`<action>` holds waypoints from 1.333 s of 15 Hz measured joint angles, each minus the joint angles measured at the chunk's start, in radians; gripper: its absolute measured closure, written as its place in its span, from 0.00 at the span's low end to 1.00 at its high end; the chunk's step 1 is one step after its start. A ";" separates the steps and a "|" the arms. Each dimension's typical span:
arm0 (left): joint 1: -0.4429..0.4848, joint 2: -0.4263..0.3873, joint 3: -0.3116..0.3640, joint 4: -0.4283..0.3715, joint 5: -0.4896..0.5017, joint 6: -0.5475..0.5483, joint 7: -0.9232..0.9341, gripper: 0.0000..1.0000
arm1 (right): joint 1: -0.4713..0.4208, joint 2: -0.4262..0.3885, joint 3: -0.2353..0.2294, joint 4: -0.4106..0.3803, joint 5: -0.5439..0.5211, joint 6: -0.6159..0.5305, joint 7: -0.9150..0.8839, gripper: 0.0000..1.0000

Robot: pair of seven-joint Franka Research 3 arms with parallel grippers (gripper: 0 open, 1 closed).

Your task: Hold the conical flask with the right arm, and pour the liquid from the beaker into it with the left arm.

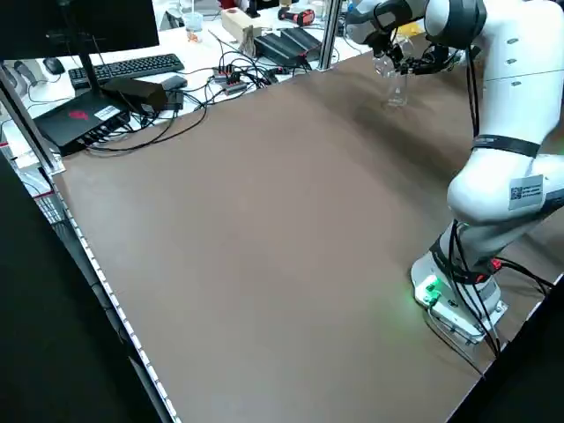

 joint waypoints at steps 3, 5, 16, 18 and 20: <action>0.000 -0.018 0.000 0.001 0.020 -0.066 -0.011 0.02 | 0.011 0.000 -0.003 0.000 0.003 0.004 0.001 0.61; 0.000 -0.031 0.000 0.001 0.036 -0.095 -0.013 0.02 | 0.013 0.000 -0.005 0.000 0.003 0.006 0.000 0.61; -0.018 -0.034 0.000 -0.006 0.103 -0.125 -0.047 0.02 | 0.027 0.007 -0.006 0.000 0.004 0.015 -0.004 0.61; -0.032 -0.034 0.006 -0.007 0.112 -0.125 -0.064 0.02 | 0.028 0.007 -0.006 0.000 0.004 0.016 -0.004 0.61; -0.045 -0.034 0.013 -0.007 0.151 -0.122 -0.103 0.02 | 0.028 0.007 -0.006 0.000 0.004 0.016 -0.005 0.61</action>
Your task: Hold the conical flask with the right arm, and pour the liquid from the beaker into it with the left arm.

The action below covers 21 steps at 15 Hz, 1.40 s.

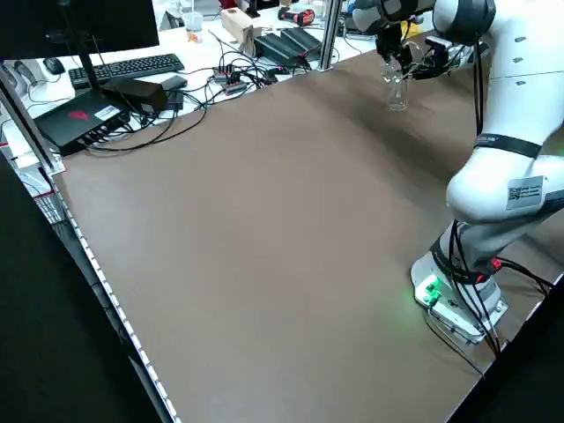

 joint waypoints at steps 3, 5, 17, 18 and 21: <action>-0.005 0.000 0.002 0.000 0.033 0.001 -0.024 0.02 | 0.000 0.000 0.000 0.000 0.000 0.001 0.000 0.61; -0.007 0.000 0.002 0.000 0.034 0.001 -0.029 0.02 | 0.000 0.000 0.000 0.000 0.000 0.001 0.000 0.61; -0.049 0.000 0.042 0.000 0.076 0.008 -0.139 0.02 | 0.002 0.000 0.000 0.000 0.000 0.002 -0.001 0.61; -0.060 0.000 0.054 0.001 0.076 0.009 -0.140 0.02 | 0.002 0.000 0.000 0.000 0.000 0.002 -0.002 0.61; -0.100 0.000 0.098 0.012 0.076 0.009 -0.141 0.02 | 0.006 0.000 0.000 0.001 0.000 0.002 -0.002 0.61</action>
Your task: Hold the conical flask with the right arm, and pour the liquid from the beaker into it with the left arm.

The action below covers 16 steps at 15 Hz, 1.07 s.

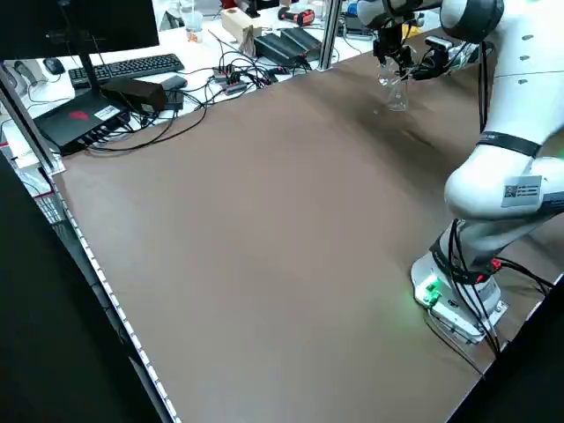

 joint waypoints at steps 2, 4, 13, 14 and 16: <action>-0.023 0.000 0.025 0.005 0.000 -0.001 -0.004 0.02 | 0.003 0.000 0.000 0.000 0.000 0.000 0.000 0.61; -0.035 0.000 0.039 0.009 0.000 -0.004 -0.010 0.02 | 0.005 0.000 0.000 0.000 0.000 0.001 0.000 0.61; -0.063 0.000 0.051 0.023 0.069 -0.030 -0.037 0.02 | 0.007 0.000 0.000 0.001 0.000 0.002 -0.001 0.61; -0.065 0.000 0.051 0.024 0.074 -0.033 -0.038 0.02 | 0.008 0.000 0.000 0.001 0.000 0.002 -0.001 0.61; -0.072 0.000 0.052 0.027 0.083 -0.045 -0.039 0.02 | 0.009 0.000 0.000 0.001 0.000 0.003 -0.001 0.61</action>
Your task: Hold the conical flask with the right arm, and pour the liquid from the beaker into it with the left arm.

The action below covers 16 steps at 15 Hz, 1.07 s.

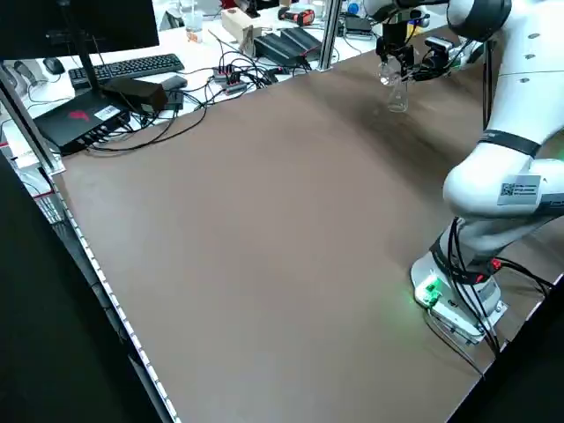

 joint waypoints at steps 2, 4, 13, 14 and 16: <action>-0.006 0.000 0.002 0.001 0.016 -0.004 -0.003 0.02 | 0.001 0.000 0.000 0.000 0.000 0.000 0.000 0.61; -0.013 0.000 0.004 0.001 0.024 -0.007 -0.006 0.02 | 0.002 0.000 0.000 0.000 0.000 0.001 0.000 0.61; -0.023 0.000 0.007 0.017 0.059 -0.033 -0.029 0.02 | 0.003 0.000 0.000 0.000 0.000 0.002 0.000 0.61; -0.025 0.000 0.007 0.019 0.059 -0.035 -0.036 0.02 | 0.003 0.000 0.000 0.000 0.000 0.002 0.000 0.61; -0.029 0.000 0.007 0.025 0.059 -0.036 -0.042 0.02 | 0.004 0.000 0.001 0.000 0.000 0.002 0.000 0.61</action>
